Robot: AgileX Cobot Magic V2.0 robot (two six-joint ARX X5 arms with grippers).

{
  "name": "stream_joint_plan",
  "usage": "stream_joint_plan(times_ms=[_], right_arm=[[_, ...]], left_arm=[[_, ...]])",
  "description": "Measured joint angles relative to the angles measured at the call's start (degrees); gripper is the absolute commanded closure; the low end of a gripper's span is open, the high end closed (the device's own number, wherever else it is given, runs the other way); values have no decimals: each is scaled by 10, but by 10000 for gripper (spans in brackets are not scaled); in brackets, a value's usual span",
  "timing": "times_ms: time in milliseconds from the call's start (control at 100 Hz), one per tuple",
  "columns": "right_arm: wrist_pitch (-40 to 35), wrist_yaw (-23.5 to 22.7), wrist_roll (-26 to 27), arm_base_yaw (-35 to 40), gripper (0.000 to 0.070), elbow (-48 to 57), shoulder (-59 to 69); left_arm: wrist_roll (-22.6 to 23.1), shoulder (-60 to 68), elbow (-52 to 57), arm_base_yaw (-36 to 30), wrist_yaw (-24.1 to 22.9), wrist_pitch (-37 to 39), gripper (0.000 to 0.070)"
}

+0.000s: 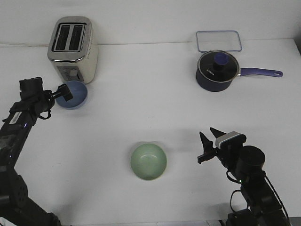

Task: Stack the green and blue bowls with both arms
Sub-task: 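Reach the left gripper to the light blue bowl rim and grasp it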

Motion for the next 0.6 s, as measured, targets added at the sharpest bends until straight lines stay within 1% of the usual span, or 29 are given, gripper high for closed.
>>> stream_joint_plan(times_ms=[160, 200, 220, 260, 290, 310, 320, 330, 360, 380, 390, 420, 440, 510, 600], right_arm=[[0, 0, 0, 0, 405, 0, 0], [-1, 0, 0, 0, 405, 0, 0], [-1, 0, 0, 0, 405, 0, 0], [-1, 0, 0, 0, 405, 0, 0], [-1, 0, 0, 0, 405, 0, 0], [-1, 0, 0, 0, 405, 0, 0], [-1, 0, 0, 0, 405, 0, 0], [-1, 0, 0, 0, 405, 0, 0], [-1, 0, 0, 0, 405, 0, 0], [-1, 0, 0, 0, 405, 0, 0], [-1, 0, 0, 0, 405, 0, 0], [-1, 0, 0, 0, 405, 0, 0], [-1, 0, 0, 0, 405, 0, 0], [-1, 0, 0, 0, 405, 0, 0], [-1, 0, 0, 0, 405, 0, 0]], left_arm=[[0, 61, 8, 5, 0, 11, 40], [0, 73, 8, 5, 0, 17, 62], [0, 78, 8, 5, 0, 20, 90], [0, 87, 8, 5, 0, 26, 181], [0, 90, 8, 5, 0, 28, 278], [1, 92, 8, 5, 0, 28, 359], [2, 92, 8, 5, -1, 29, 383], [1, 93, 8, 5, 0, 29, 450], [1, 93, 8, 5, 0, 29, 587], [1, 93, 8, 5, 0, 29, 675], [1, 93, 8, 5, 0, 30, 700], [1, 93, 8, 5, 0, 30, 680], [1, 93, 8, 5, 1, 30, 689], [1, 93, 8, 5, 6, 31, 687], [0, 92, 9, 6, 32, 31, 687]])
